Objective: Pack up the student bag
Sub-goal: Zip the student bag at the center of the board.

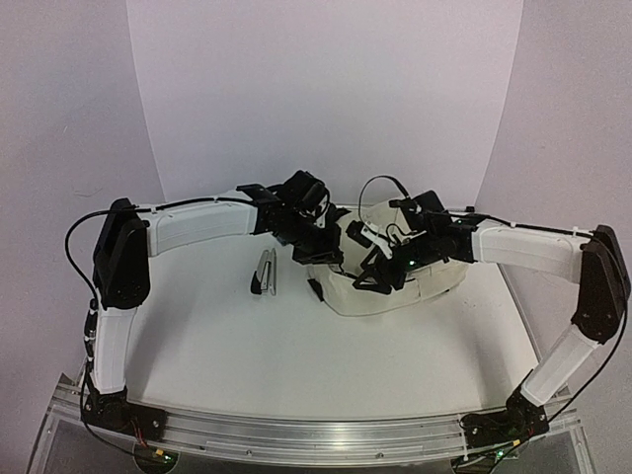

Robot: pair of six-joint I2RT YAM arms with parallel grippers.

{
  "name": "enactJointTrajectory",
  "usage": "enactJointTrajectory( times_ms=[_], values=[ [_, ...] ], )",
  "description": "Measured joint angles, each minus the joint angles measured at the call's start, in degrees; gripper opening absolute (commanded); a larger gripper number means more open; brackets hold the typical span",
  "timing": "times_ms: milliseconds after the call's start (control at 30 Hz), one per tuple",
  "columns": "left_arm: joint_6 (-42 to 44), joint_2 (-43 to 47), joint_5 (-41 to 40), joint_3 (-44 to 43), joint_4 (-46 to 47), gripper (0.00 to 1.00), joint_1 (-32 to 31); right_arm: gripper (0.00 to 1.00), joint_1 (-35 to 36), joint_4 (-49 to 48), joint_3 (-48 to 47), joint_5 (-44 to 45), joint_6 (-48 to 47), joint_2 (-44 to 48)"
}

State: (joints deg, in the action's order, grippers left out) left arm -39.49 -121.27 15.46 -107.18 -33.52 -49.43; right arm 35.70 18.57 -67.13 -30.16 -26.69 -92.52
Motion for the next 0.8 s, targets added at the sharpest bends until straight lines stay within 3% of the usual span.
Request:
enactJointTrajectory(
  times_ms=[100, 200, 333, 667, 700, 767, 800],
  values=[
    [-0.50, 0.00, -0.04, 1.42, 1.02, 0.00, 0.08, 0.38, 0.40, -1.34, -0.02, 2.27, -0.44, -2.67],
    [-1.03, 0.00, -0.15, 2.37, 1.12, 0.00, 0.32, 0.12, 0.67, -2.10, -0.02, 4.56, -1.00, -4.15],
    [-1.20, 0.13, -0.54, 3.05, 1.57, 0.00, 0.85, 0.00, 0.93, -2.89, 0.10, 6.62, -1.50, -4.04],
    [-0.93, 0.15, -1.09, 3.45, 1.59, 0.00, 4.16, 0.01, 1.01, -1.48, 7.87, 8.67, -4.45, 5.78],
    [-0.81, 0.15, -1.09, 3.45, 1.58, 0.00, 4.61, 0.08, 1.01, -0.86, 8.85, 8.97, -4.91, 7.10],
    [-0.46, 0.15, -0.91, 3.39, 1.59, 0.00, 5.24, 0.36, 1.01, 0.39, 10.04, 9.54, -5.57, 8.79],
    [-0.31, 0.15, -0.66, 3.39, 1.60, 0.00, 5.47, 0.44, 1.01, 1.18, 10.31, 9.86, -5.37, 9.30]
  ],
)
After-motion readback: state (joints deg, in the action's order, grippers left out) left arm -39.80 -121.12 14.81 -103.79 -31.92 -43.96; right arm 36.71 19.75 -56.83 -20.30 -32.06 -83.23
